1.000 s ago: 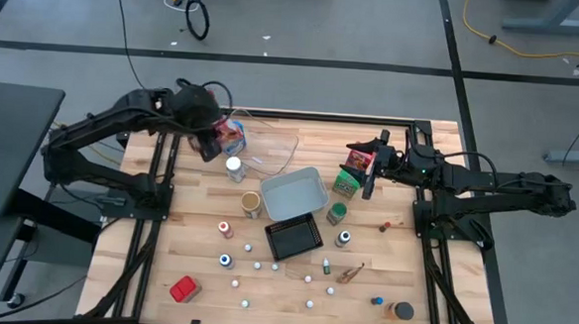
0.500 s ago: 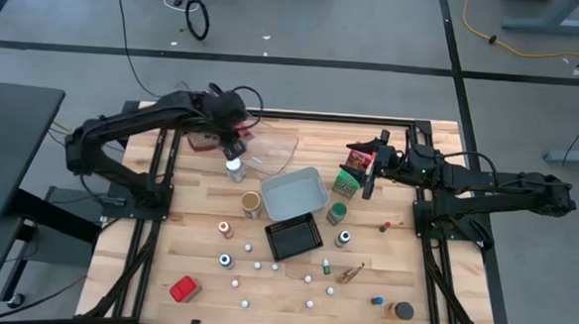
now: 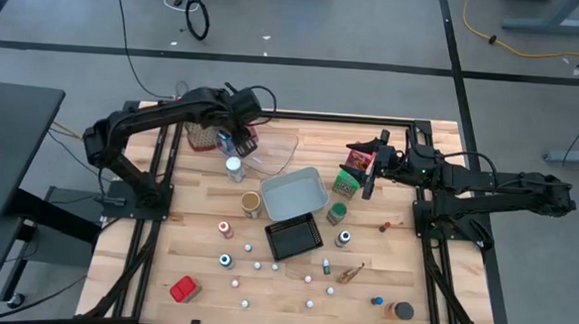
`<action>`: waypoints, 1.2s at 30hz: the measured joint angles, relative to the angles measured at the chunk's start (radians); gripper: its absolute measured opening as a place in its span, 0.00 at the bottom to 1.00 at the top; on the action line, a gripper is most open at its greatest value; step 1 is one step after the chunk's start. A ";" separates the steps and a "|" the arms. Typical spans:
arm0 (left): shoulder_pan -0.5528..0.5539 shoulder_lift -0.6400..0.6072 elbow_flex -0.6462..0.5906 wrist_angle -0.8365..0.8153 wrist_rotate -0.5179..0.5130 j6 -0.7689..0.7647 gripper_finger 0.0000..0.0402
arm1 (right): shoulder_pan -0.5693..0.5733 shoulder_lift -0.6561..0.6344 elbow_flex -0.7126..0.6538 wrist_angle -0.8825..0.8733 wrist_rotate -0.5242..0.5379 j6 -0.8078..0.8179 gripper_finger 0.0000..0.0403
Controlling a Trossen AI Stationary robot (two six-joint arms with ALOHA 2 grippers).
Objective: Pick & Place Kitchen Items
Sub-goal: Put the red cereal box into the transparent bin
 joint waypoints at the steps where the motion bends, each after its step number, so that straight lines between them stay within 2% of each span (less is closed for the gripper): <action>1: 0.004 -0.002 0.000 0.016 0.000 0.005 0.31 | 0.000 0.000 0.000 0.000 0.000 0.000 0.72; 4: 0.024 -0.002 0.000 0.023 0.008 0.008 0.31 | 0.000 0.000 0.000 -0.001 0.000 0.000 0.72; 9: 0.059 -0.003 -0.036 0.041 0.088 0.010 0.31 | 0.000 0.000 0.000 -0.007 0.000 0.000 0.72; 16: 0.089 -0.002 -0.154 0.137 0.094 0.031 0.31 | 0.000 0.000 0.000 -0.009 0.000 0.000 0.72; 24: 0.107 -0.002 -0.232 0.218 0.110 0.032 0.31 | 0.000 0.000 0.000 -0.008 0.000 0.000 0.72; 30: 0.129 -0.002 -0.304 0.269 0.167 0.005 0.31 | 0.000 0.000 0.000 -0.008 0.001 0.000 0.72; 36: 0.136 -0.006 -0.347 0.342 0.167 0.002 0.33 | 0.000 0.000 0.000 -0.008 0.001 0.000 0.72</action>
